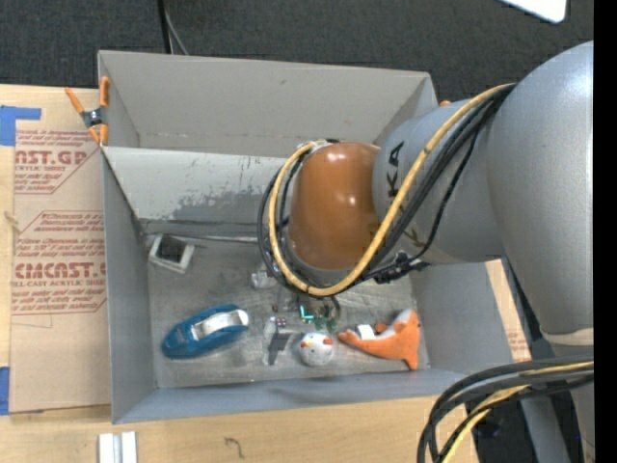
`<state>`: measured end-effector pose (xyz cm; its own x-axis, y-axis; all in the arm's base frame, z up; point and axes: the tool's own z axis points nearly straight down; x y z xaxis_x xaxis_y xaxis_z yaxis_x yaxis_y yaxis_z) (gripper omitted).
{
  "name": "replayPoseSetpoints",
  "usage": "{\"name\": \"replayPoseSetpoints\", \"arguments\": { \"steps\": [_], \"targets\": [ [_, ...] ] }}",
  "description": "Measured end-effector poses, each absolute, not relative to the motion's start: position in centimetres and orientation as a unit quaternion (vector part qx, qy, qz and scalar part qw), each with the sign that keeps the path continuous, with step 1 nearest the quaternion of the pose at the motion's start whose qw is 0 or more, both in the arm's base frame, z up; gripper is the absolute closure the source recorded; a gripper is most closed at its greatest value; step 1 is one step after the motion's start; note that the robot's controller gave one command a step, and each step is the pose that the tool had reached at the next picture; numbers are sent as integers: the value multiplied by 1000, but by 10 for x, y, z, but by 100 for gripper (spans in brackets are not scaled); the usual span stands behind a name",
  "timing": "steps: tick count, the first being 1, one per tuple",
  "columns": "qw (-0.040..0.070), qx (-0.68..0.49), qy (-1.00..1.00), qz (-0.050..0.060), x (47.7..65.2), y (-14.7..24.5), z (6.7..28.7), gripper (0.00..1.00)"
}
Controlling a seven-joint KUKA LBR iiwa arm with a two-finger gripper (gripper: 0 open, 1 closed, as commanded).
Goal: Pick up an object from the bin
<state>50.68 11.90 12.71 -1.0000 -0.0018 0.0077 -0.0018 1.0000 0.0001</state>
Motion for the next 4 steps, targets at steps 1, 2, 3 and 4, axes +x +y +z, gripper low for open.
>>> {"name": "replayPoseSetpoints", "arguments": {
  "steps": [1,2,3,4],
  "targets": [
    [0,0,-1000,-1,509,119,131,0],
    [-9,-25,-1000,0,491,174,75,100],
    [-9,-25,-1000,0,491,174,75,100],
    [2,58,-998,1,536,151,195,100]
  ]
}}
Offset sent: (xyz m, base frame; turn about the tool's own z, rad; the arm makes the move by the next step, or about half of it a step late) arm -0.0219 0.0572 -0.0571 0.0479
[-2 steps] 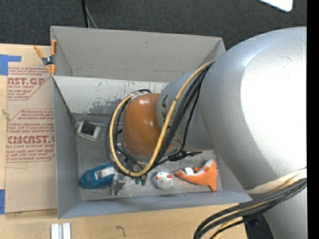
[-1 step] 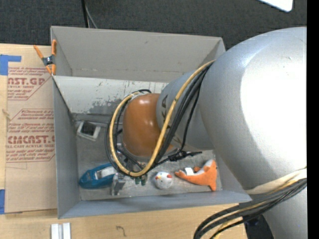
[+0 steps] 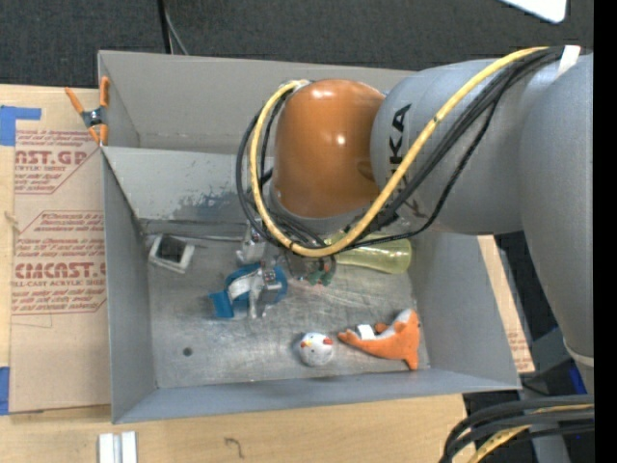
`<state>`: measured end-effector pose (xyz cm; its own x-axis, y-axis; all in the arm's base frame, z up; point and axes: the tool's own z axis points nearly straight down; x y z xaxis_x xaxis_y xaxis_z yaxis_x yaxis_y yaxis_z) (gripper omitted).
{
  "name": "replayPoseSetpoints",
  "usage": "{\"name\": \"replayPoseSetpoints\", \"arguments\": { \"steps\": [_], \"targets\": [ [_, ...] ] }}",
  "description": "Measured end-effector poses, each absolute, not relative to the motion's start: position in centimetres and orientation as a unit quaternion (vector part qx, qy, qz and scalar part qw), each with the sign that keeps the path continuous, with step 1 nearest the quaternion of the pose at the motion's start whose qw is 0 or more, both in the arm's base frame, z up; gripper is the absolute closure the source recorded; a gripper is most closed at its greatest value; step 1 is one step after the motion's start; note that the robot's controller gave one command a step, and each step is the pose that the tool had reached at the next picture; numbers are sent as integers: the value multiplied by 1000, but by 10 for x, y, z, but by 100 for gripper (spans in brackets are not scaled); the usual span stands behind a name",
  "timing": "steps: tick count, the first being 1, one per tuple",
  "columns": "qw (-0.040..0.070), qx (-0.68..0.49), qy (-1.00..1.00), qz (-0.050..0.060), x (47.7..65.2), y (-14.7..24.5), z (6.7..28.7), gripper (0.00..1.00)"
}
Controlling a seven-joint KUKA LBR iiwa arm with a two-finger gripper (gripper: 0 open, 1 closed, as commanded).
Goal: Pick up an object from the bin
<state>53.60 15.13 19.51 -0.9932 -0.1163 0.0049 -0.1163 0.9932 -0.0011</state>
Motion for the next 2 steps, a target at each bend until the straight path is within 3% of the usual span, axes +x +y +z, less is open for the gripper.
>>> {"name": "replayPoseSetpoints", "arguments": {
  "steps": [1,2],
  "targets": [
    [3,58,-998,1,536,151,195,100],
    [6,91,-996,0,533,136,216,100]
  ]
}}
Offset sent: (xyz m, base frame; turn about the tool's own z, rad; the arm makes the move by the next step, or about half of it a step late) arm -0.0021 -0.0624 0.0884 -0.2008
